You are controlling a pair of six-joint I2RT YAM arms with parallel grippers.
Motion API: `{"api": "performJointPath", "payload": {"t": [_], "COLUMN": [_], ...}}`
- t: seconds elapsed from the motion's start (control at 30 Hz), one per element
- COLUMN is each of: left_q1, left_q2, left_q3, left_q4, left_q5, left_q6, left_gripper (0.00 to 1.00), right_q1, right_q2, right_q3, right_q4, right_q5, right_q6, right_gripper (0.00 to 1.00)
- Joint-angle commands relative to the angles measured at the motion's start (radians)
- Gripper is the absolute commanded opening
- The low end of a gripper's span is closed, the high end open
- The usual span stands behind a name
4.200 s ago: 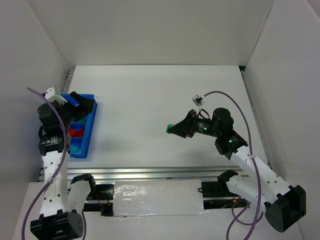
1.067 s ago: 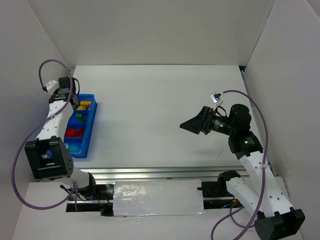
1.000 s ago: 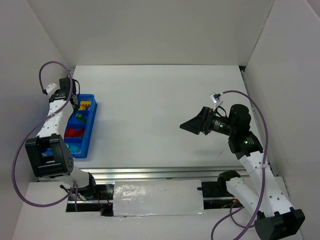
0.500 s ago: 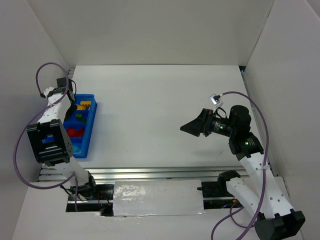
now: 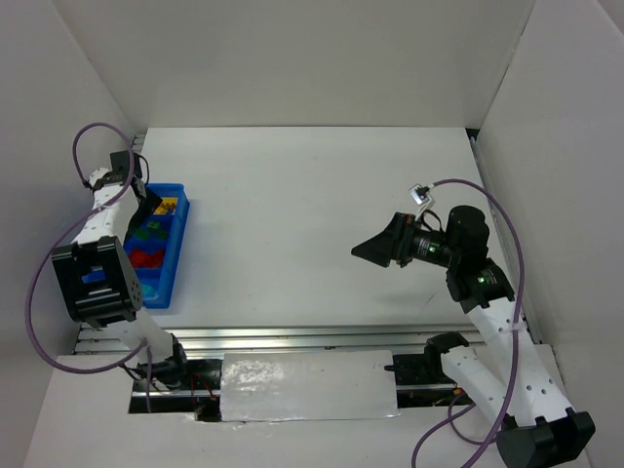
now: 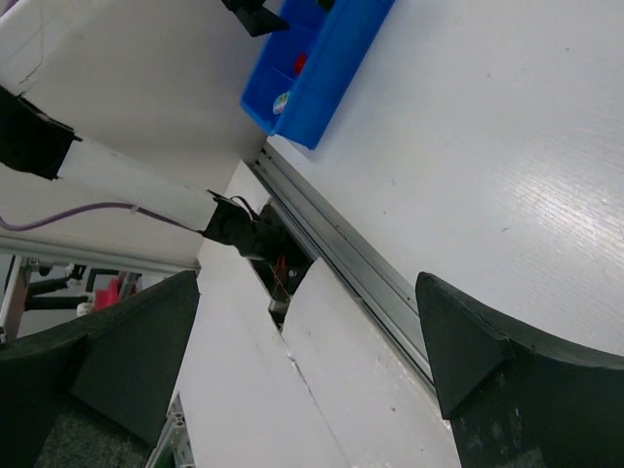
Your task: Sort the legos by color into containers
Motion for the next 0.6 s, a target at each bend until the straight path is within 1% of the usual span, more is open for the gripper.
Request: {"api": "performJointPath", "payload": {"t": [0.0, 0.03, 0.07, 0.1, 0.13, 0.17, 0.2, 0.23, 0.27, 0.33, 0.37, 0.4, 0.43, 0.47, 0.5, 0.53, 0.57], "left_q1": [-0.028, -0.045, -0.073, -0.152, -0.203, -0.266, -0.394, -0.447, -0.529, -0.590, -0.637, -0.656, -0.667, -0.671, -0.673, -0.671, -0.673], "left_q2": [-0.140, -0.177, -0.250, -0.283, -0.315, -0.362, -0.384, -0.428, -0.453, -0.511, -0.578, -0.617, -0.703, -0.750, -0.795, -0.882, -0.924], "left_q3": [-0.005, -0.023, -0.025, -0.019, -0.004, 0.015, 0.039, 0.044, 0.049, 0.030, 0.020, -0.016, -0.036, -0.089, -0.115, -0.135, -0.169], "left_q4": [0.063, 0.080, 0.085, 0.091, 0.078, 0.055, 0.026, 0.010, -0.008, -0.043, -0.057, -0.083, -0.088, -0.090, -0.090, -0.112, -0.123], "left_q5": [0.081, 0.116, 0.150, 0.152, 0.096, 0.063, 0.045, 0.040, 0.053, 0.073, 0.075, 0.066, 0.061, 0.078, 0.078, 0.068, 0.034], "left_q6": [0.048, 0.109, 0.134, 0.195, 0.223, 0.245, 0.298, 0.320, 0.335, 0.362, 0.356, 0.343, 0.336, 0.337, 0.337, 0.331, 0.329], "left_gripper": [0.99, 0.99, 0.99, 0.99, 1.00, 1.00, 1.00, 0.99, 0.99, 1.00, 1.00, 1.00, 1.00, 1.00, 1.00, 0.99, 1.00], "right_q1": [-0.002, -0.002, -0.002, -0.001, 0.001, 0.004, 0.016, 0.028, 0.042, 0.079, 0.091, 0.107, 0.114, 0.124, 0.130, 0.133, 0.131], "right_q2": [0.001, -0.004, -0.010, -0.027, -0.038, -0.050, -0.074, -0.085, -0.100, -0.146, -0.177, -0.193, -0.208, -0.237, -0.252, -0.266, -0.289], "right_q3": [0.023, 0.034, 0.057, 0.071, 0.086, 0.120, 0.141, 0.164, 0.204, 0.241, 0.281, 0.301, 0.322, 0.358, 0.372, 0.402, 0.418], "right_q4": [-0.021, -0.038, -0.079, -0.107, -0.133, -0.189, -0.225, -0.255, -0.313, -0.364, -0.412, -0.441, -0.484, -0.504, -0.521, -0.552, -0.569], "right_q5": [0.019, 0.042, 0.103, 0.150, 0.202, 0.316, 0.381, 0.444, 0.566, 0.680, 0.766, 0.803, 0.832, 0.899, 0.911, 0.918, 0.926], "right_q6": [-0.027, -0.035, -0.050, -0.061, -0.081, -0.091, -0.099, -0.114, -0.119, -0.128, -0.136, -0.144, -0.148, -0.154, -0.171, -0.188, -0.202], "right_gripper": [1.00, 0.99, 1.00, 1.00, 1.00, 1.00, 1.00, 1.00, 0.99, 0.99, 0.99, 0.99, 1.00, 0.99, 1.00, 1.00, 1.00]}}
